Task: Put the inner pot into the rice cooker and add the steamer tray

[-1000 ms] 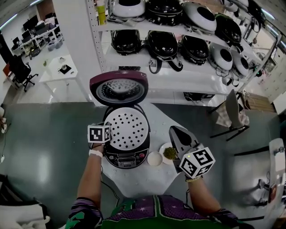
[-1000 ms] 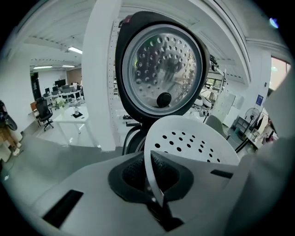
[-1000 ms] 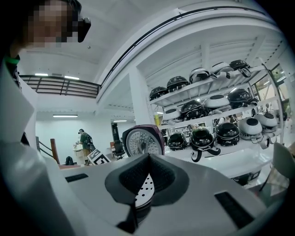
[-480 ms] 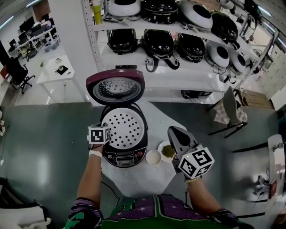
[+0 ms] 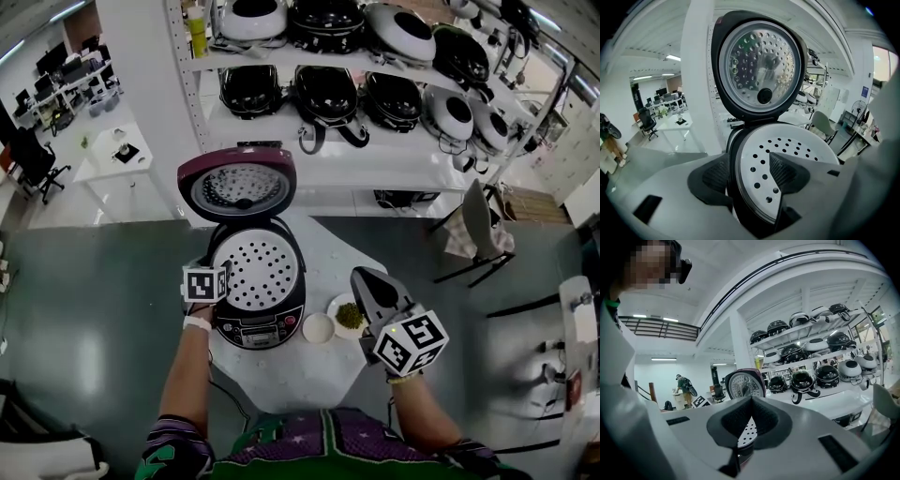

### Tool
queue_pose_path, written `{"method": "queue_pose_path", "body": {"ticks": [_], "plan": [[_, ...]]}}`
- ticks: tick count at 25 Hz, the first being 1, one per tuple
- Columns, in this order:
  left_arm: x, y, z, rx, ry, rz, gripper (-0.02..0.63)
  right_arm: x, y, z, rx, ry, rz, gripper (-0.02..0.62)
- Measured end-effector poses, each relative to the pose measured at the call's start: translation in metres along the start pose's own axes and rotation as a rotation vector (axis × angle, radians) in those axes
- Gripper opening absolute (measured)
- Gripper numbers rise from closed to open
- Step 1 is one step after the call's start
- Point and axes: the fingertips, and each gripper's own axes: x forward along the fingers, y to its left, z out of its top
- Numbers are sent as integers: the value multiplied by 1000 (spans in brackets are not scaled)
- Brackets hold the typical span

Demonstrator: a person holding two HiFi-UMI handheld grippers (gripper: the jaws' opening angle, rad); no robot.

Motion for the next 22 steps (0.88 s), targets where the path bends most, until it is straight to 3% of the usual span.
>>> {"method": "queue_pose_path", "body": {"ticks": [22], "plan": [[-86, -13, -1, -8, -145, -23, 267, -50, 46, 17, -33, -57, -8, 6]]}}
